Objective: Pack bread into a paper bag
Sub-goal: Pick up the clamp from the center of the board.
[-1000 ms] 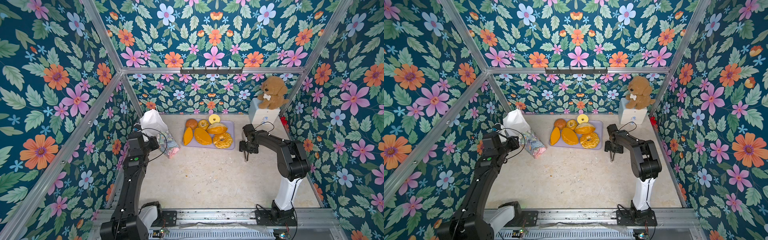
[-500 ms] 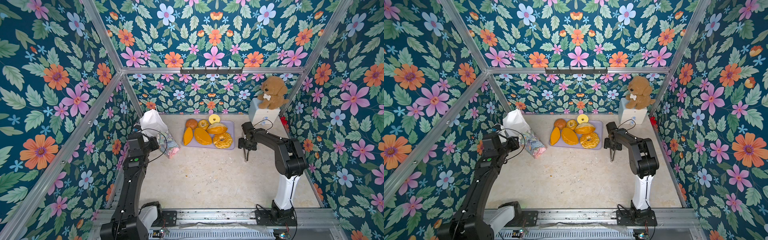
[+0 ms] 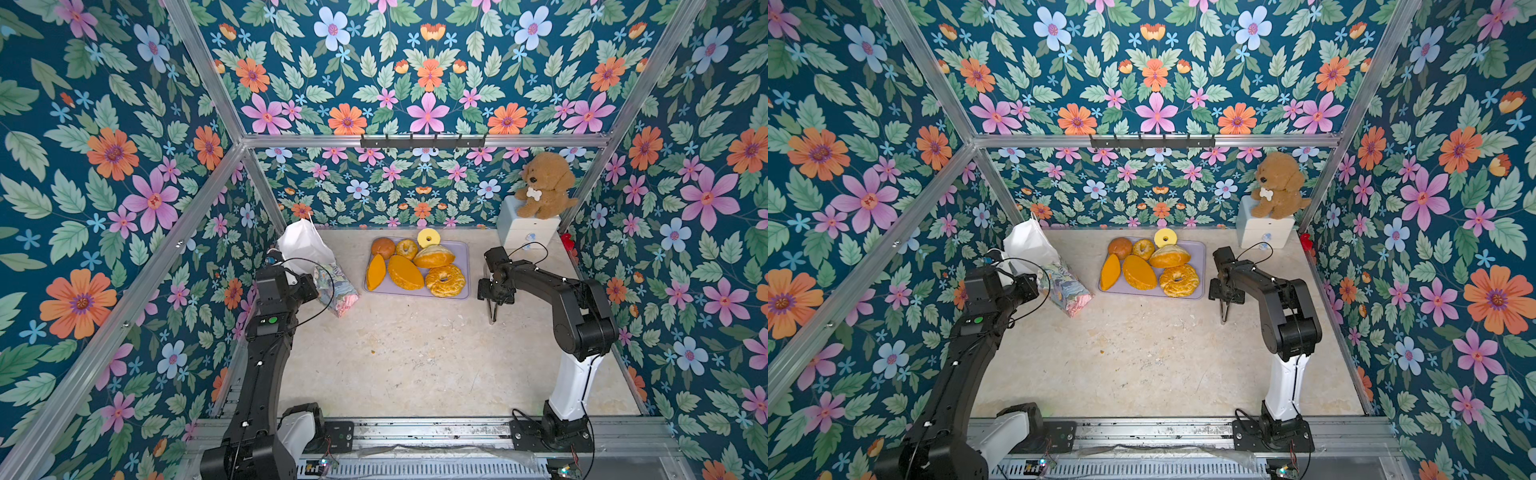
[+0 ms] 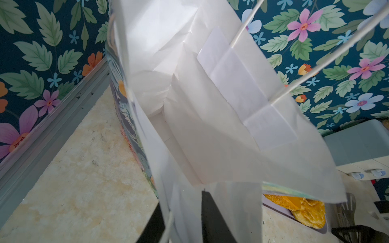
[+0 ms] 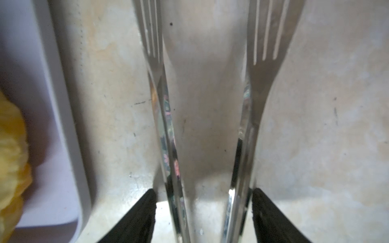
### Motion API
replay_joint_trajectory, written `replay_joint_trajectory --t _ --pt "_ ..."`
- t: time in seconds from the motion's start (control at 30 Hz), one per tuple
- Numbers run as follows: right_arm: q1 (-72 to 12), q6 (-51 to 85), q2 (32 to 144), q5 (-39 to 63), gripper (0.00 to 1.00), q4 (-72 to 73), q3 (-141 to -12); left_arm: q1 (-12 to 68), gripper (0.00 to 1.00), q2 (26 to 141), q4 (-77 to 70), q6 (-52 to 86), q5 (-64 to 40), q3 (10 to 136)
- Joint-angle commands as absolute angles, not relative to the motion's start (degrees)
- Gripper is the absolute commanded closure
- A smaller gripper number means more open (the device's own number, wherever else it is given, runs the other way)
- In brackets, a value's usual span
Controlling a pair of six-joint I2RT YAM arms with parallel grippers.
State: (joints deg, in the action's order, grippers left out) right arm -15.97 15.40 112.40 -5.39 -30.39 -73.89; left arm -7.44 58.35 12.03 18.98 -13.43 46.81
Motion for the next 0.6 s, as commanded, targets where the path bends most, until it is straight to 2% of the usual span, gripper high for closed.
replay_joint_trajectory --t 0.0,0.23,0.43,0.57 --pt "-16.28 16.93 113.32 -3.25 0.30 -34.56 -73.11 -7.47 0.70 58.38 11.76 18.37 -13.62 46.58" --pt "-16.33 17.43 114.27 -2.64 0.54 -33.88 -73.28 -7.47 0.71 58.44 11.78 18.37 -13.45 46.58" --pt "-16.31 17.90 113.21 -2.39 0.65 -33.45 -72.12 -7.47 0.72 58.56 11.66 18.46 -13.62 46.49" --pt "-16.37 17.69 112.73 -1.70 0.66 -32.96 -71.36 -7.47 0.72 58.53 11.69 18.47 -13.71 46.49"
